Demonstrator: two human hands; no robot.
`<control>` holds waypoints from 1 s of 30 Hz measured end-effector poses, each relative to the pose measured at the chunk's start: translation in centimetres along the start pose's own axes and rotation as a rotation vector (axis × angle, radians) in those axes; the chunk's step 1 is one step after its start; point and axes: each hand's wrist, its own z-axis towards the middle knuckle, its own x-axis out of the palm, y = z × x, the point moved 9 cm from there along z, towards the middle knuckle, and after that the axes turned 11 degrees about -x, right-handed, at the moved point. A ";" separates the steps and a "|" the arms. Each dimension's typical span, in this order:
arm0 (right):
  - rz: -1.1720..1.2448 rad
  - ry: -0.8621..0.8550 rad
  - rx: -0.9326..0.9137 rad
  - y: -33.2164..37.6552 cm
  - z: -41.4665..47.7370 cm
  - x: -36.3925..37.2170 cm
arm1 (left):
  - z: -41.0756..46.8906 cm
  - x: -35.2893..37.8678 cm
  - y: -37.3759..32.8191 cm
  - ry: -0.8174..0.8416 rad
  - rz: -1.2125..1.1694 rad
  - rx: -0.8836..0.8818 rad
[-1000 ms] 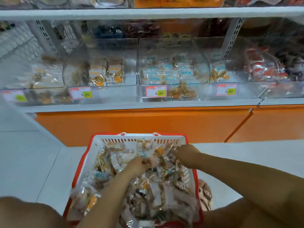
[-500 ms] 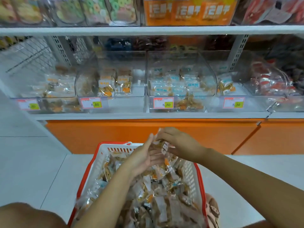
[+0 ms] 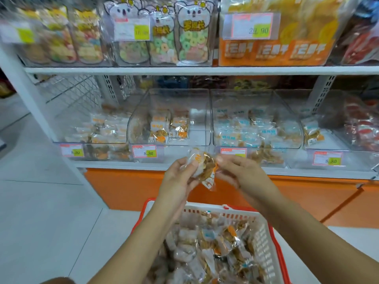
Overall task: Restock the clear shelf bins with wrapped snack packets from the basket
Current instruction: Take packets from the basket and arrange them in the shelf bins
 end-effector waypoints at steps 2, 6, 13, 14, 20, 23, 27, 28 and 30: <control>0.210 -0.049 0.022 -0.6 0.3 1.0 | -0.2 -0.7 -1.4 -0.013 0.001 0.051; 0.308 -0.072 0.053 -1.6 0.4 3.4 | -0.8 -2.0 -4.7 -0.031 0.054 0.183; 0.039 -0.094 -0.111 0.0 2.3 6.4 | 0.7 -4.8 -7.1 -0.016 -0.065 0.161; -0.038 -0.040 -0.132 0.6 2.6 6.8 | 1.1 -5.6 -7.4 -0.008 -0.115 0.136; -0.489 0.462 -0.007 1.8 3.6 9.1 | 1.9 -8.6 -8.3 -0.063 0.058 0.101; -0.622 0.523 0.005 2.1 5.3 9.8 | 1.9 -8.4 -10.1 -0.112 0.421 0.199; -0.646 0.619 -0.014 3.4 8.2 12.7 | 2.7 -7.0 -12.6 -0.128 0.550 0.316; -0.635 0.599 -0.023 3.8 9.5 12.9 | 3.3 -7.2 -13.4 -0.166 0.550 0.350; -0.623 0.403 -0.060 4.4 13.4 11.2 | 4.9 -8.2 -14.6 -0.272 0.643 0.410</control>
